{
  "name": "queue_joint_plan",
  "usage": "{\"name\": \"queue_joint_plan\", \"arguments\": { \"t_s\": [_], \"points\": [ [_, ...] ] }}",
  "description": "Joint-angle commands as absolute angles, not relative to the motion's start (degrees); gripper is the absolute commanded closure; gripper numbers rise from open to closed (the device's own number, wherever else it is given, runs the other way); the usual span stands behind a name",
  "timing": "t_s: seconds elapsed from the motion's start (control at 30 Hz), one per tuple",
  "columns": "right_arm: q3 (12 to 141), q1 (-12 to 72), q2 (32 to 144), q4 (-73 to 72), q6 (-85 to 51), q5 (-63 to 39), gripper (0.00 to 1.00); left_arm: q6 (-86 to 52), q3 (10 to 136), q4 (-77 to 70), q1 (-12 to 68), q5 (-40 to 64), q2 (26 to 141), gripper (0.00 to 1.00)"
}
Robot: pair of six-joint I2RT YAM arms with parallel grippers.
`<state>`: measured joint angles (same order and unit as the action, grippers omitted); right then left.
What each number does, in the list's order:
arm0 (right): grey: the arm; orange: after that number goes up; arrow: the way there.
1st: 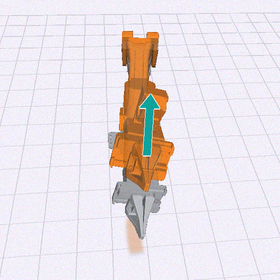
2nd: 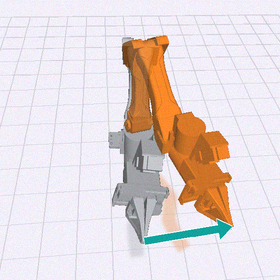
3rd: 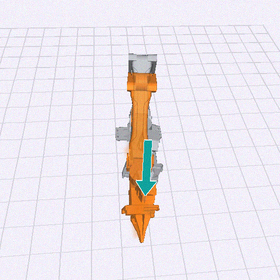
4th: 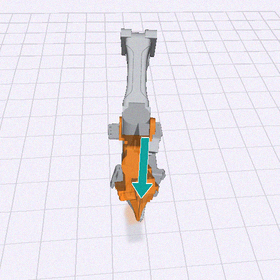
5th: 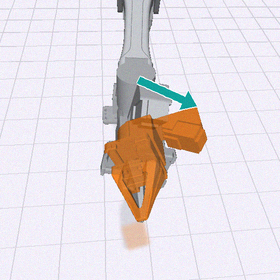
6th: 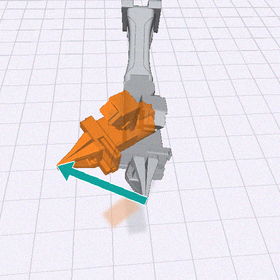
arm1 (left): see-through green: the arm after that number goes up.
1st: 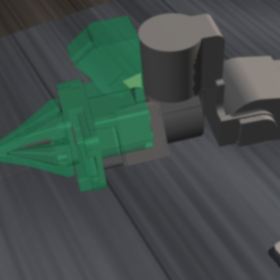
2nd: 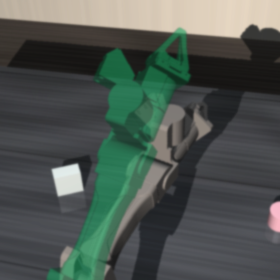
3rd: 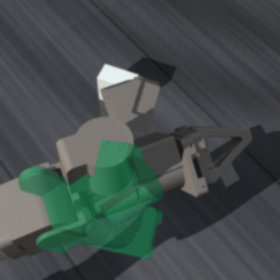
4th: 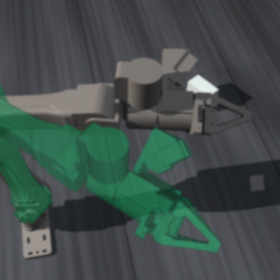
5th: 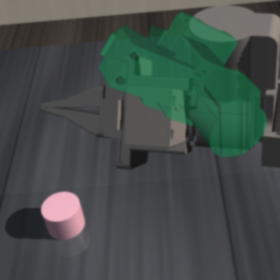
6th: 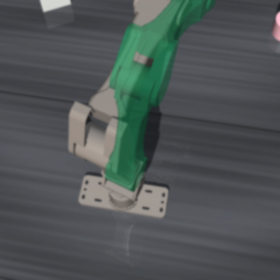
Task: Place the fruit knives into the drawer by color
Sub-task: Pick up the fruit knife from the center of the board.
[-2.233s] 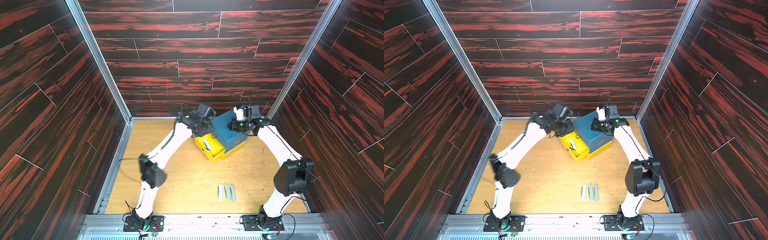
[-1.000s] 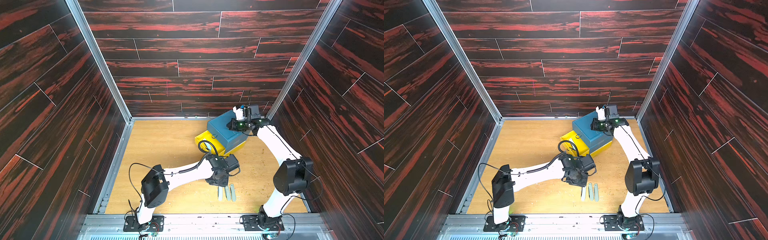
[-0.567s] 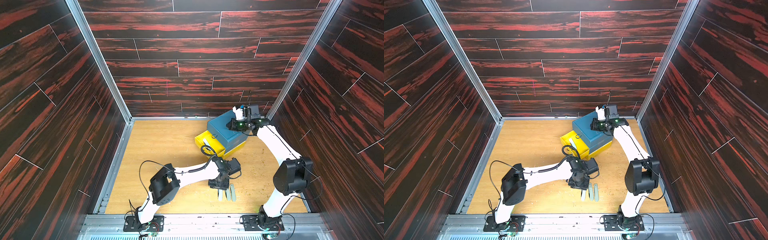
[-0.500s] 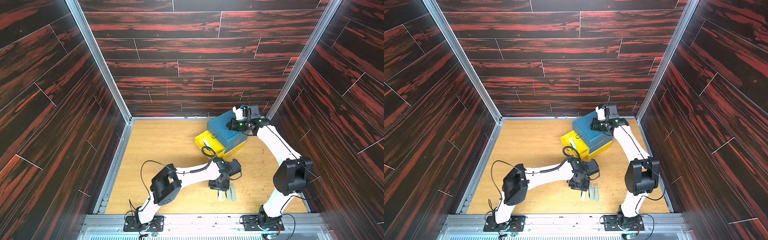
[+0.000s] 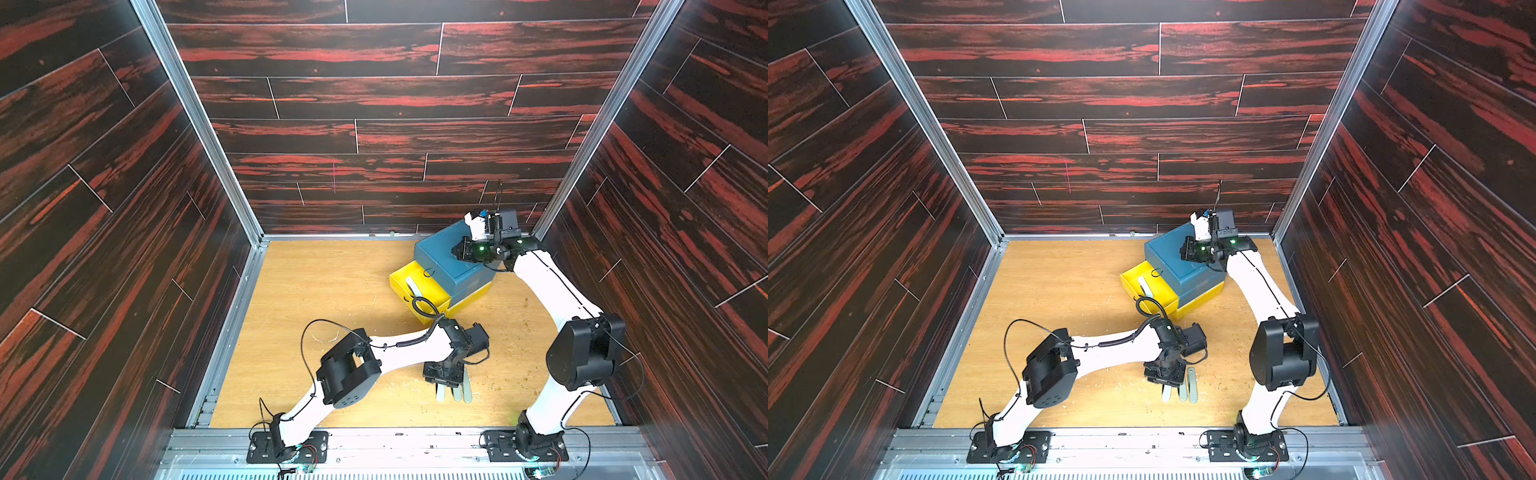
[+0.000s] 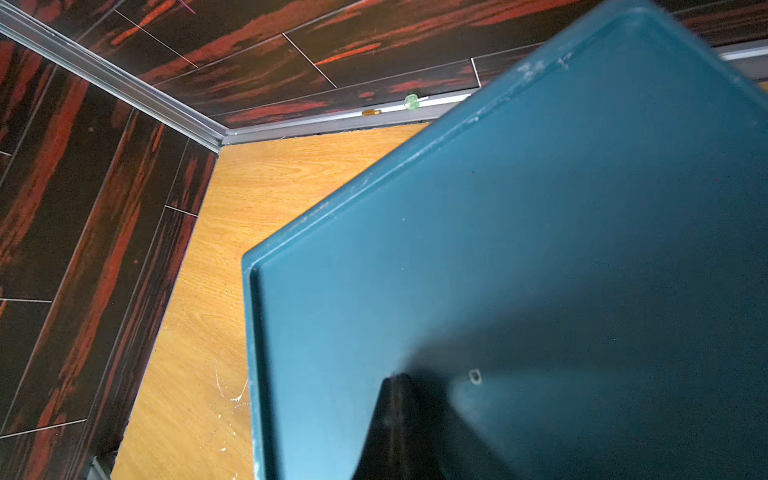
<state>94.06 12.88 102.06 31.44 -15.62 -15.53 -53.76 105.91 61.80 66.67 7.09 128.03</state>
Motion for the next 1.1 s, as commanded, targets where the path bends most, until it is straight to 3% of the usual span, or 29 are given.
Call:
{"name": "queue_joint_plan", "arguments": {
  "t_s": [0.0, 1.07],
  "points": [
    [90.1, 13.1, 106.2, 43.1, -15.4, -13.6, 0.97, -53.0, 107.4, 66.4, 66.8, 6.9, 129.1, 0.55],
    [90.5, 13.1, 105.7, 43.2, -15.3, -13.7, 0.97, -53.4, 108.2, 66.0, 65.6, 10.9, 133.8, 0.53]
  ]
}}
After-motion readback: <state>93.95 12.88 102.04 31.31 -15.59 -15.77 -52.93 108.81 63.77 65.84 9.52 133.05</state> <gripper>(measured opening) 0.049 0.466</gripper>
